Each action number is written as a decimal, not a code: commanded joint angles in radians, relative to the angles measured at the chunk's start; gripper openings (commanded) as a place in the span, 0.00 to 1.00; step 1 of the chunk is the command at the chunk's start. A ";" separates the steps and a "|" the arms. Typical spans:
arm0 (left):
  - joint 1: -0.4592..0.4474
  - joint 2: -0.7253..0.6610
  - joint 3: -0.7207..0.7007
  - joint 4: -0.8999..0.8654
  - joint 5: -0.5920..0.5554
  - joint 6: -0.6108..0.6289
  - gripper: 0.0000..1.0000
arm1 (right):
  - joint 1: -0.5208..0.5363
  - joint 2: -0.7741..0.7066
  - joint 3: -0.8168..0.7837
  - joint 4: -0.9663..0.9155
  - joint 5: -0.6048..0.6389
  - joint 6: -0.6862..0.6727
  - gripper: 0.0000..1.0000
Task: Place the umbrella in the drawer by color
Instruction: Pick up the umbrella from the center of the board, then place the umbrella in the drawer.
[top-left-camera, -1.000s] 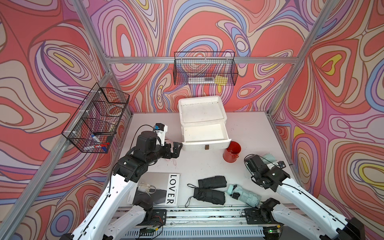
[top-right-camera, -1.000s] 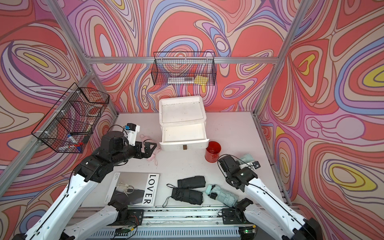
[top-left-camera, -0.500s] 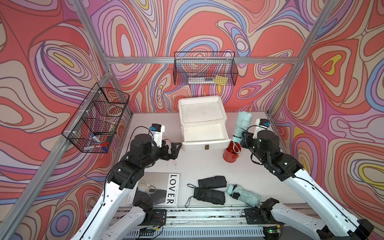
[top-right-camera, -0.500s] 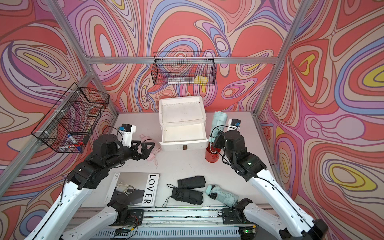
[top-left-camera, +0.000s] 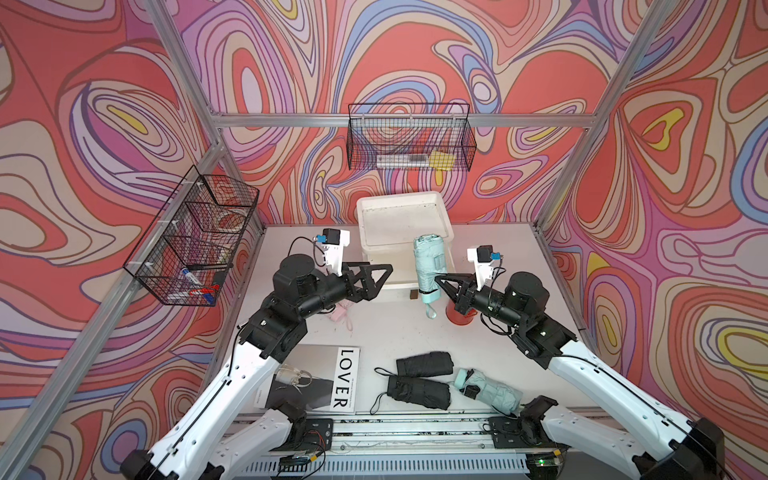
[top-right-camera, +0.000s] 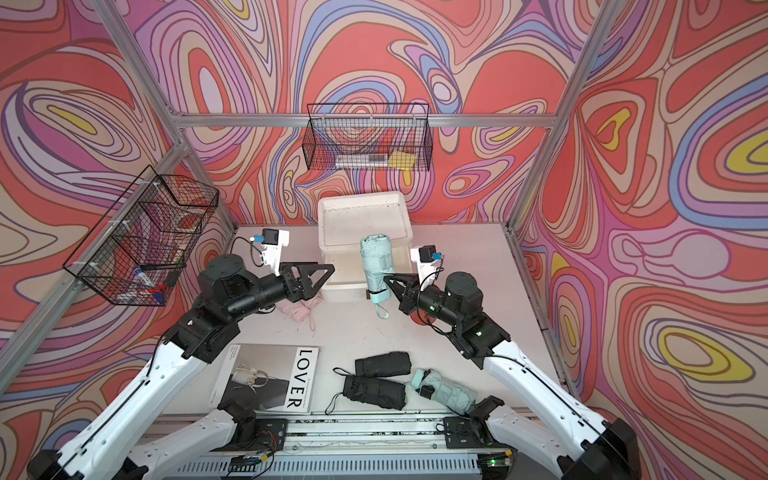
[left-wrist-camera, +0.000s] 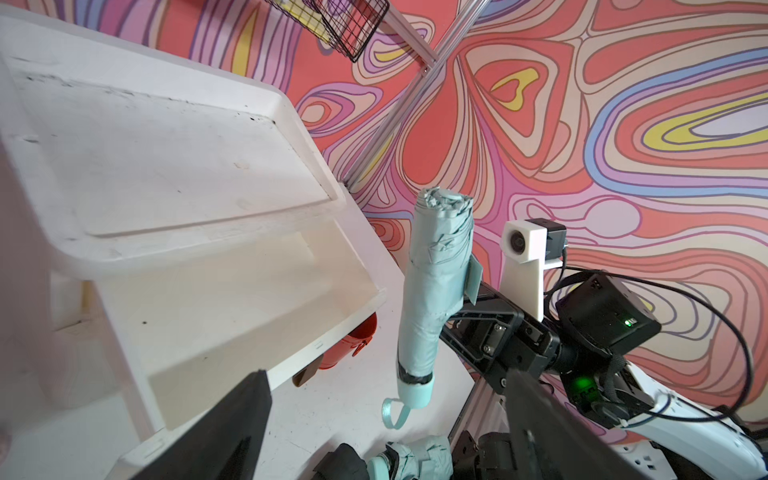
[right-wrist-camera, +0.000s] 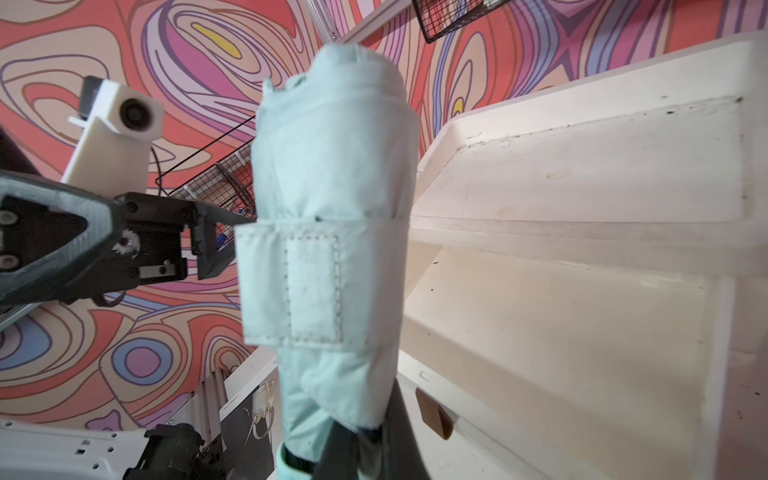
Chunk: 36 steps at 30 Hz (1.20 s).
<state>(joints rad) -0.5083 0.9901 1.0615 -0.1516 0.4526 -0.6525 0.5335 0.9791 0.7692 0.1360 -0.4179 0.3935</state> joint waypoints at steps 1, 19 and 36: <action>-0.035 0.076 0.038 0.123 0.033 -0.054 0.91 | 0.005 0.005 -0.009 0.117 -0.109 -0.020 0.00; -0.121 0.251 0.118 0.165 -0.147 -0.007 0.00 | 0.005 -0.003 -0.011 0.010 -0.126 -0.110 0.39; -0.172 0.466 0.629 -0.282 -0.263 0.836 0.00 | 0.005 -0.262 -0.017 -0.317 0.803 -0.136 0.63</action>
<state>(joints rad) -0.6460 1.4307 1.6833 -0.3691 0.1795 -0.0368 0.5343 0.7261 0.7666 -0.1059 0.1490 0.2409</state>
